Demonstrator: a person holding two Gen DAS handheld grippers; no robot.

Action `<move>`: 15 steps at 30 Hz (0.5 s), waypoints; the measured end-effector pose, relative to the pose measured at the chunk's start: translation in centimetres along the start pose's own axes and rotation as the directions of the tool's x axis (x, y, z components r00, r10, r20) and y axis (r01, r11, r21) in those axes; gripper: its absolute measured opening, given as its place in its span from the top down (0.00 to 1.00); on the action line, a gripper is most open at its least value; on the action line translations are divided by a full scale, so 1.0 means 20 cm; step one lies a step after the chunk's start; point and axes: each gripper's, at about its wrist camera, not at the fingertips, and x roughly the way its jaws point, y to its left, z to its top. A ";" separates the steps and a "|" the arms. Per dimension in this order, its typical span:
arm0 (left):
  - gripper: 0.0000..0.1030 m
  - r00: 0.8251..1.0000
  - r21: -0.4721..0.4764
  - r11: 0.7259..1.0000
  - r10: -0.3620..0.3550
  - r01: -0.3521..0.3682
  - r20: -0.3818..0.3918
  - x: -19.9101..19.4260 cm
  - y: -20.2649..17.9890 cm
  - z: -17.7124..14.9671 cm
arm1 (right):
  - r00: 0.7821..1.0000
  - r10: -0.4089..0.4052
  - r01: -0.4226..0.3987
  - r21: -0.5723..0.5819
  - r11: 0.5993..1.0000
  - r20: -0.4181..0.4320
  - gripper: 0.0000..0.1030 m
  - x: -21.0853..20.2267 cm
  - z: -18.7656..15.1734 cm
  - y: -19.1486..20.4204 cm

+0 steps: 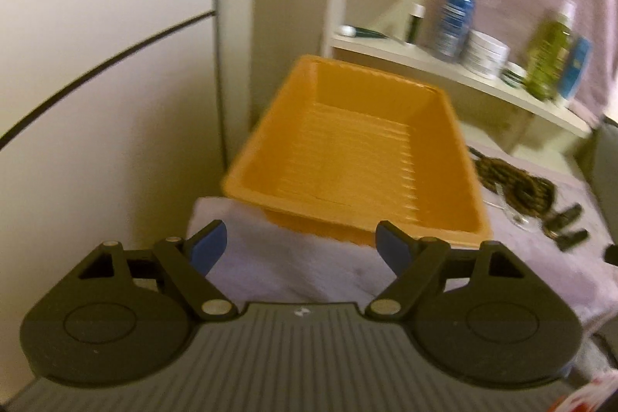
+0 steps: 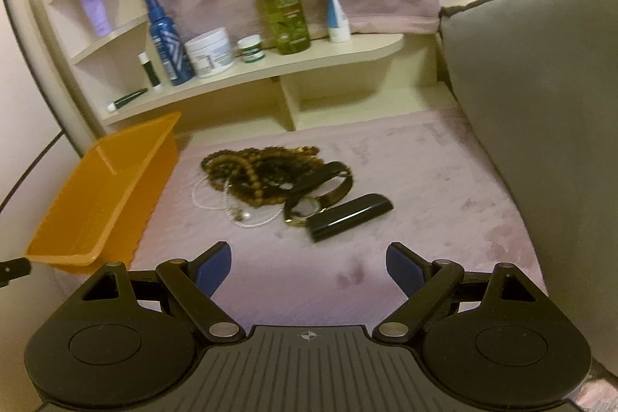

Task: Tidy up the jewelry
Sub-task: 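Move the left gripper to the orange tray rim and close on it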

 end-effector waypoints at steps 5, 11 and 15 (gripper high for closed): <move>0.20 0.999 -0.067 0.997 0.041 -0.039 0.026 0.07 0.09 0.00 | 1.000 -0.028 0.028 0.003 1.000 0.005 0.15 0.05 0.03 -0.04; 0.21 0.996 -0.134 0.991 0.038 -0.027 0.082 0.18 0.14 0.00 | 0.998 -0.058 0.058 0.018 0.998 0.011 0.15 0.10 0.06 -0.08; 0.24 0.994 -0.132 0.991 0.044 -0.030 0.104 0.27 0.13 -0.01 | 0.997 -0.076 0.076 0.019 0.997 0.006 0.15 0.13 0.07 -0.09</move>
